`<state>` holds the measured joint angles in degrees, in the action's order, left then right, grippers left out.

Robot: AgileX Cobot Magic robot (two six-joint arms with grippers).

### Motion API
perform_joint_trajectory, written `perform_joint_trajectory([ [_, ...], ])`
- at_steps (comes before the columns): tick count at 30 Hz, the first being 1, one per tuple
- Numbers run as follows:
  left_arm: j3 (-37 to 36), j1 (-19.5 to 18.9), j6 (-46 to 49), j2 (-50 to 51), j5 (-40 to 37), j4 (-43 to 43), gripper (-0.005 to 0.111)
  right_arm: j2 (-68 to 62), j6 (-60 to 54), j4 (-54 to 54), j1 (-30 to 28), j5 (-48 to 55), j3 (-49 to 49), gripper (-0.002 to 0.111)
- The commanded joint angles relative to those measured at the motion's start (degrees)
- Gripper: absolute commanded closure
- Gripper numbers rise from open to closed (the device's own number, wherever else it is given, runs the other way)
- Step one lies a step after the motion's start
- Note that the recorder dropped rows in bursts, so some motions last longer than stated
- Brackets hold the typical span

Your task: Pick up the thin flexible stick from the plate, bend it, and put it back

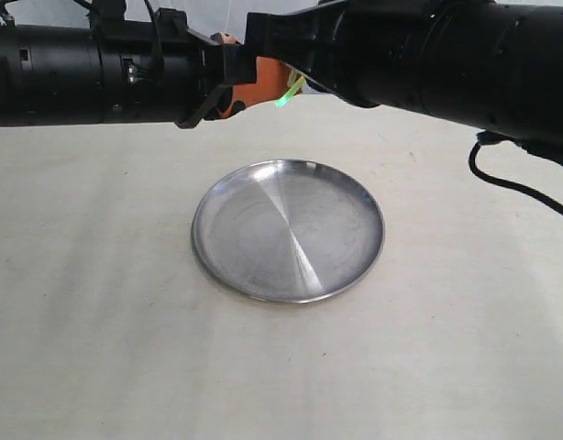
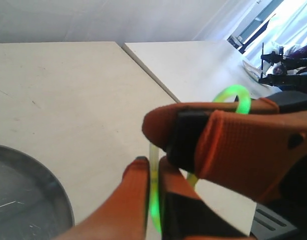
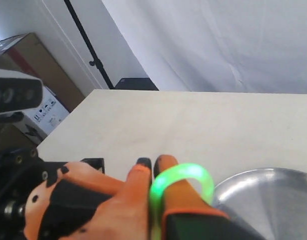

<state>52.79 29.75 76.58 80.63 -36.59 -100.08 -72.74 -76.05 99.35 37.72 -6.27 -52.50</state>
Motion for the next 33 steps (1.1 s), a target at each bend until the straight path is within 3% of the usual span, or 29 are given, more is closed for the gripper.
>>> perform_joint_trajectory([
  [1,0.18,0.77,0.75,-0.88,-4.02,2.15,0.107,-0.78,0.15,0.59,-0.99,-5.71,0.27,0.109],
  [14,0.18,0.77,0.65,-0.17,-1.53,5.79,0.107,-0.78,10.74,0.59,-0.99,-6.08,4.02,0.109],
  [23,0.18,5.30,0.77,4.04,0.91,6.34,0.107,-0.78,14.34,0.59,-0.99,-6.89,7.47,0.109],
  [33,0.18,8.05,0.77,4.04,4.59,10.81,0.107,-0.78,29.49,0.59,-0.99,-9.52,11.85,0.109],
])
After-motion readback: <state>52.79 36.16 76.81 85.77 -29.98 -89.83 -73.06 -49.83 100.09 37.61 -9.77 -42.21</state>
